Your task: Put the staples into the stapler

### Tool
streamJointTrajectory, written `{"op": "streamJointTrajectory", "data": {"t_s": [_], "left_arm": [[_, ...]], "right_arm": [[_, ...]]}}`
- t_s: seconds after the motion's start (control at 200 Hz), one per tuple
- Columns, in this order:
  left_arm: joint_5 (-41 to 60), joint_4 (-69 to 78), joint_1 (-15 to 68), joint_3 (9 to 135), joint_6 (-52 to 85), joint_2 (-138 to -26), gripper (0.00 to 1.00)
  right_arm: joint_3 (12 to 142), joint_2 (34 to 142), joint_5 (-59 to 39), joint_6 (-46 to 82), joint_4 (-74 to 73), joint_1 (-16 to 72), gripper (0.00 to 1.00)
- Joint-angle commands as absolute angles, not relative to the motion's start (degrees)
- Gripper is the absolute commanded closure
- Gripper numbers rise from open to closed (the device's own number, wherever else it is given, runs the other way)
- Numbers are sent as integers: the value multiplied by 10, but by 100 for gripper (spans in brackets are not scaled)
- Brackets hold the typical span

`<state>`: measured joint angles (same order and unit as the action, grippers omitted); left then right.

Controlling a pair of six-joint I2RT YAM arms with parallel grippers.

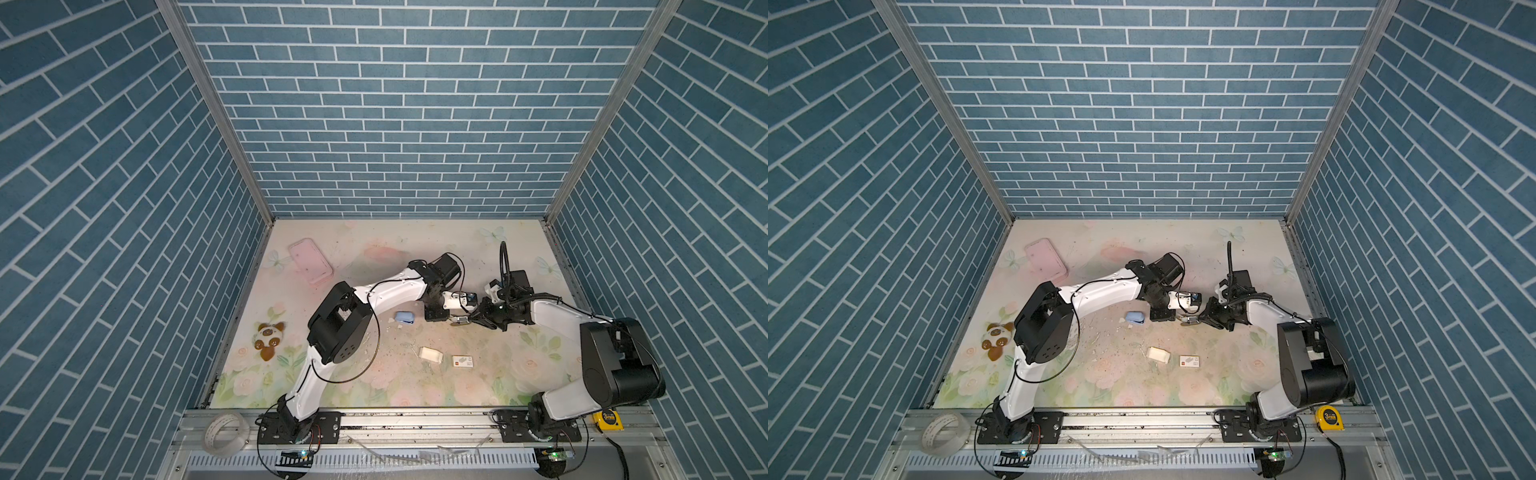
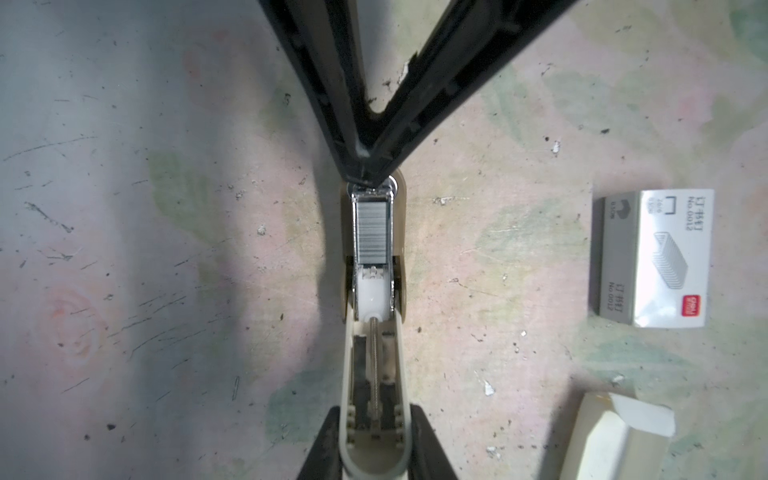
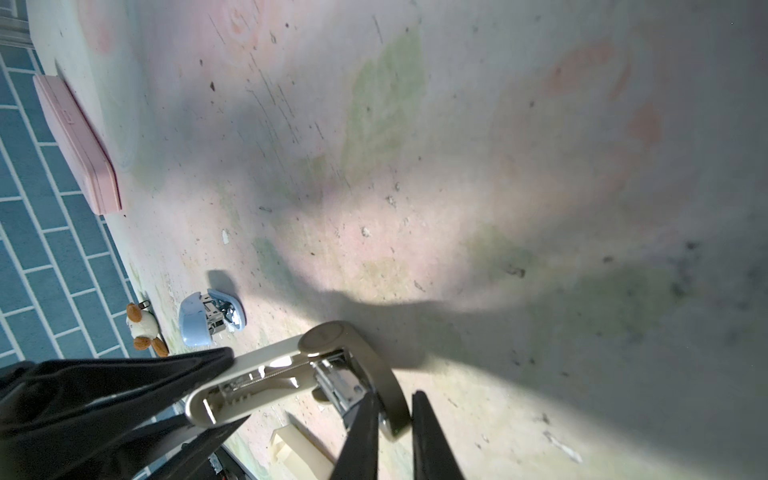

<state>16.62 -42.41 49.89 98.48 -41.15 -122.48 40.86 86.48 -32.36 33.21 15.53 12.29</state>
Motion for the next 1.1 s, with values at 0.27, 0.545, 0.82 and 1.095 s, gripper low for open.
{"op": "streamJointTrajectory", "data": {"t_s": [0.27, 0.545, 0.82, 1.095], "left_arm": [[177, -459, 502, 1052, -403, -1234, 86], [164, -463, 506, 1057, -408, -1255, 86], [153, -457, 506, 1035, -421, -1247, 87], [152, -461, 506, 1035, -423, -1247, 87]], "right_arm": [[381, 897, -352, 356, 99, 121, 88], [380, 902, -352, 354, 95, 121, 89], [393, 863, -284, 337, 165, 120, 89], [414, 885, -296, 341, 151, 114, 88]]}}
